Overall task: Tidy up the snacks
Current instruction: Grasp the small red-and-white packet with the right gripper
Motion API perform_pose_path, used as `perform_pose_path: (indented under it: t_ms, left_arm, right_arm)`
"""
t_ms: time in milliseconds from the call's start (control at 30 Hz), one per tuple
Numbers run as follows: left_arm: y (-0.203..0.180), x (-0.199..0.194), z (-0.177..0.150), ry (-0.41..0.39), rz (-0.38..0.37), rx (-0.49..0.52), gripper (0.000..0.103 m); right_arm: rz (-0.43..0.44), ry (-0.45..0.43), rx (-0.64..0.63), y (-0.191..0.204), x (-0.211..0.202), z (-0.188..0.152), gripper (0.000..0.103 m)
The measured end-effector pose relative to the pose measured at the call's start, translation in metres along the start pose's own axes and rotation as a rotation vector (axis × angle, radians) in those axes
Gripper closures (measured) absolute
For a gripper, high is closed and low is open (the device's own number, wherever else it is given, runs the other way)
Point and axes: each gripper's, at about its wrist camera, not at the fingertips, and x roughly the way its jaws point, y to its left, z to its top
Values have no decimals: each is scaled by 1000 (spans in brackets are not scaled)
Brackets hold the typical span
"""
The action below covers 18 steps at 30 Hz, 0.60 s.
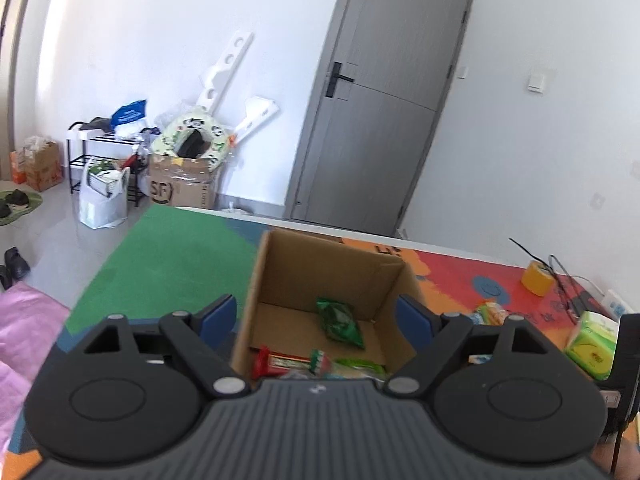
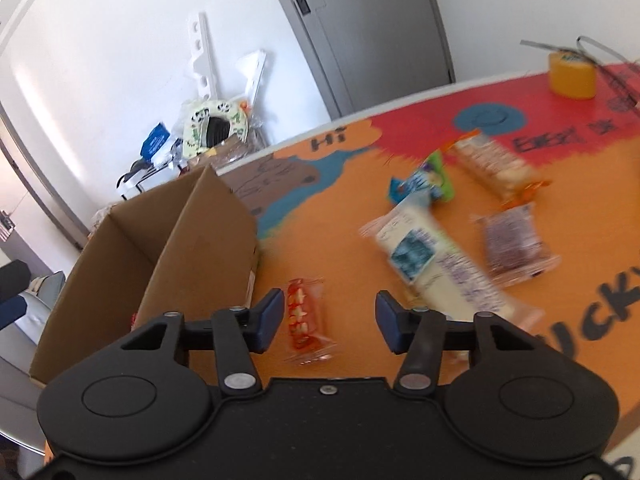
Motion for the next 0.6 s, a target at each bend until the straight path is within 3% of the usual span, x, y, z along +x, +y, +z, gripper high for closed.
perform_pose_path:
  t_ms: [233,300,600]
  left_arm:
    - [17,17,-2,45,12,-39,17]
    - [18,21,-3,52,12,-40,17]
    - [17,28,-5,72,16,-44,17]
  right_arm:
    - [-13,47,-39,12,25,-9,64]
    - [-22,55,-58,16,27,-9,82]
    - [19,-13,-11,13,-1,-1,84]
